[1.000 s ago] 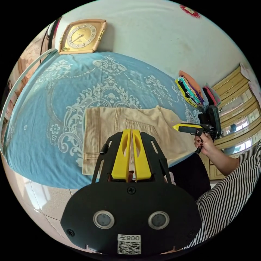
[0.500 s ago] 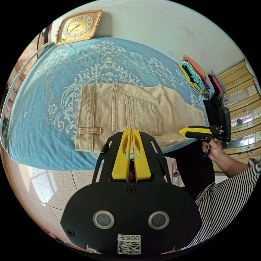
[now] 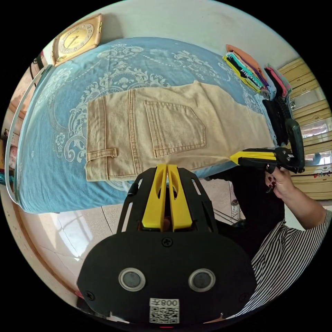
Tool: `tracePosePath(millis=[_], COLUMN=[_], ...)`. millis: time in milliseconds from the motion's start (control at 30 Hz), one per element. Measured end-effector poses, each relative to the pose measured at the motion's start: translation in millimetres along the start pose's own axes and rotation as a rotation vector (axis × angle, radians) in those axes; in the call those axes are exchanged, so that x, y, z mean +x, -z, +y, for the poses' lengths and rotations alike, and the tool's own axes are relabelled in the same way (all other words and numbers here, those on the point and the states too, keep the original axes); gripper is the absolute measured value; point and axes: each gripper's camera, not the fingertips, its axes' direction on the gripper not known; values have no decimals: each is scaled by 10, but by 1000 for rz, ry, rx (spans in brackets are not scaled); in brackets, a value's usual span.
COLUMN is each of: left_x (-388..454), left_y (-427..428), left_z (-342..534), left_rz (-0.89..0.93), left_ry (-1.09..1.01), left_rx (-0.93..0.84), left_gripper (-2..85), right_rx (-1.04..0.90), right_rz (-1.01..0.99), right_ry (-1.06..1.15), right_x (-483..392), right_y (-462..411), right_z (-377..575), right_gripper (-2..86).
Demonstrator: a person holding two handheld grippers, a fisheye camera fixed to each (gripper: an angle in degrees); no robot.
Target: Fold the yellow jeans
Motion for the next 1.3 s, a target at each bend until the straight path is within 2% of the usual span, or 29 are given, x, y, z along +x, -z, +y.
tracePosePath(millis=[133, 300, 467, 767, 1067, 1300], left_x=[168, 544, 1079, 2397, 3915, 4929], left_y=[-221, -563, -1136, -2146, -3227, -4002], left_z=[-171, -322, -700, -1700, -2795, -3526], left_rz=[11, 120, 271, 367, 352, 271], left_ry=[17, -55, -138, -356, -577, -697], left_rx=[16, 32, -6, -118, -203, -200], left_gripper=[2, 2, 2, 22, 69, 73], right_rx=[51, 159, 340, 717, 822, 795], right_rz=[-24, -79, -177, -243, -213, -201], right_ry=[-19, -109, -327, -701, -898, -913], right_x=[86, 437, 1204, 2443, 3138, 3389], right_y=[55, 209, 473, 903, 907, 831], right_z=[145, 574, 1317, 2628, 3240, 3275], right_gripper=[0, 1, 1, 11, 64, 51])
